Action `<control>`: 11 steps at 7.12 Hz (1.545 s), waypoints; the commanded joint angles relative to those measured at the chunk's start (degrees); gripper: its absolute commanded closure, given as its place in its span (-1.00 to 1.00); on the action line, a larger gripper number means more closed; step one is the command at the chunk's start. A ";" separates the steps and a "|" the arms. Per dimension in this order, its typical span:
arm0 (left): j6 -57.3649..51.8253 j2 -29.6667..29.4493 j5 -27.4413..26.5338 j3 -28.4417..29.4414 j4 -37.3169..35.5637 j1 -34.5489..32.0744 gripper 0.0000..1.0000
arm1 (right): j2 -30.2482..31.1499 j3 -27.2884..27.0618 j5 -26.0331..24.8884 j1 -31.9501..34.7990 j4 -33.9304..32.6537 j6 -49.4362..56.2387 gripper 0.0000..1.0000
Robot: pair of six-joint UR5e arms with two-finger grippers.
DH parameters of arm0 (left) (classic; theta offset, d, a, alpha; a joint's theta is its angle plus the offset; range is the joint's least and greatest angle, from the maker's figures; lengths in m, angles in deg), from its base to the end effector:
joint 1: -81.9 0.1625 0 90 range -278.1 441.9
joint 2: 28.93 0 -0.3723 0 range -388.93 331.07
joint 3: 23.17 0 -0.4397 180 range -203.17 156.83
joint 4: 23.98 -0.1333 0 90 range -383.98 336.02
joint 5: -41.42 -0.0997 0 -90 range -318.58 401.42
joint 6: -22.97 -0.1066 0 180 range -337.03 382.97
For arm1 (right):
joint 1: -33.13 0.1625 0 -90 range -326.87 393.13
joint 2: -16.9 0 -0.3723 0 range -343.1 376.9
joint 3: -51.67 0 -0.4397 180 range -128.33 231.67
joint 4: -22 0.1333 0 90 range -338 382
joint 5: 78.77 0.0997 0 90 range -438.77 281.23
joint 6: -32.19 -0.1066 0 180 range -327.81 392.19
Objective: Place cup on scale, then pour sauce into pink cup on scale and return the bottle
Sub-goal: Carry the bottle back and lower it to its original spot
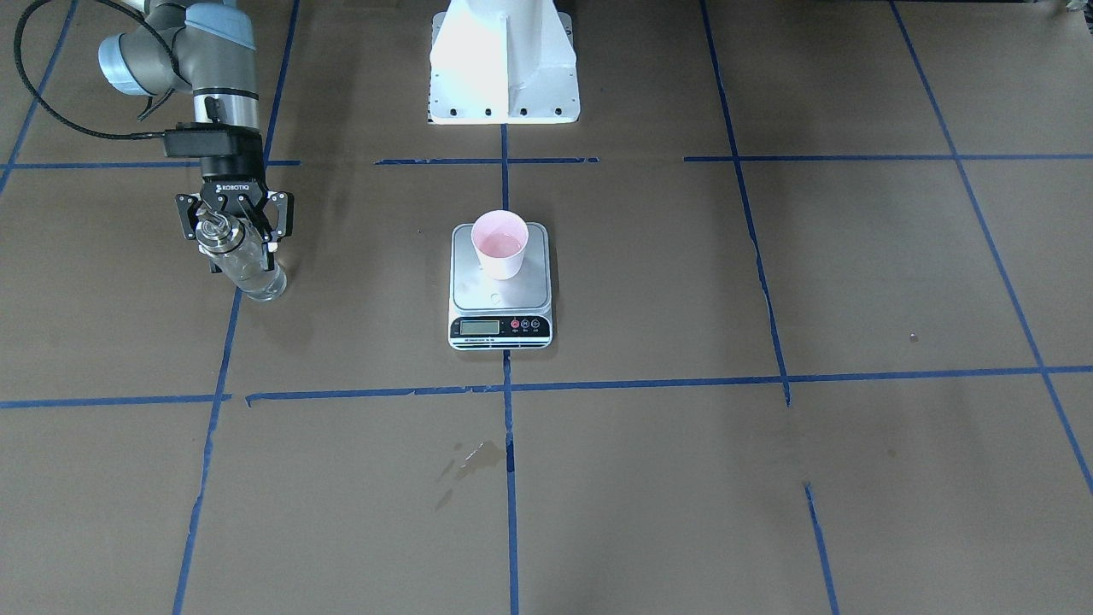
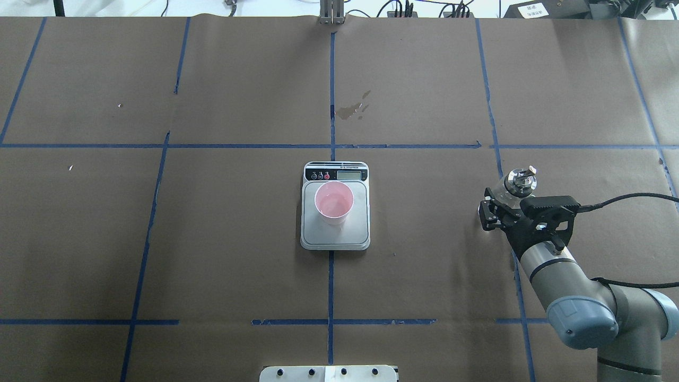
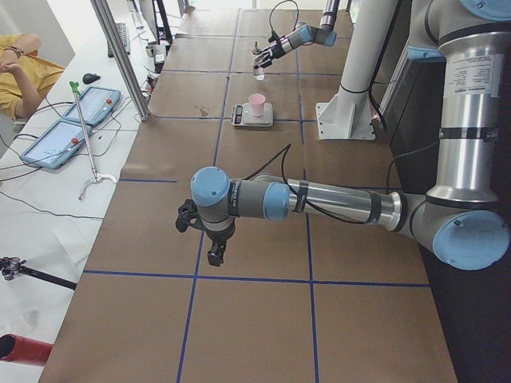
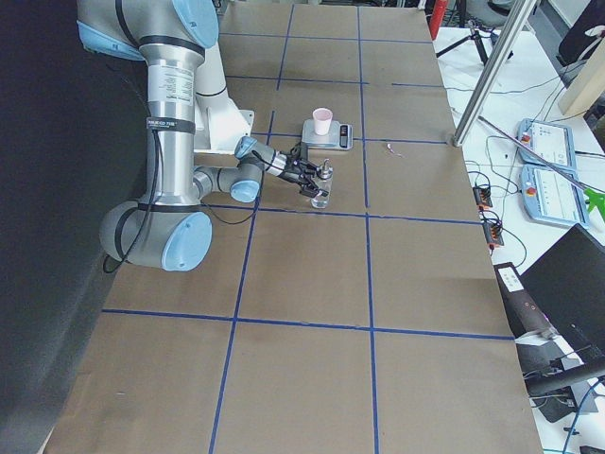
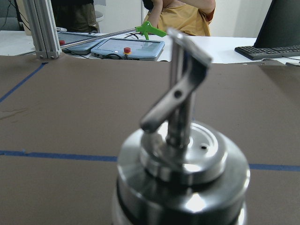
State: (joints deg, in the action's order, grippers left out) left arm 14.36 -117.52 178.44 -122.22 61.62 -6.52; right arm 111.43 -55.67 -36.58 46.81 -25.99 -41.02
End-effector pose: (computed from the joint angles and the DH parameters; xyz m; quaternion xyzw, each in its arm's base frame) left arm -0.0407 -0.5316 0.5432 0.0503 0.3964 0.0926 0.9120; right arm -0.4505 -0.3281 0.3959 0.4577 -0.3115 0.1645 0.8163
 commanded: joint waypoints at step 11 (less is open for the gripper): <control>0.00 0.00 0.00 0.00 0.00 0.00 -1.00 | 0.39 0.81 -0.36 -0.05 0.00 -0.10 -0.99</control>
State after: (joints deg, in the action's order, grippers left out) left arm 14.36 -117.52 178.44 -122.23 61.62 -6.52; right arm 111.82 -54.86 -36.93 46.76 -25.99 -41.05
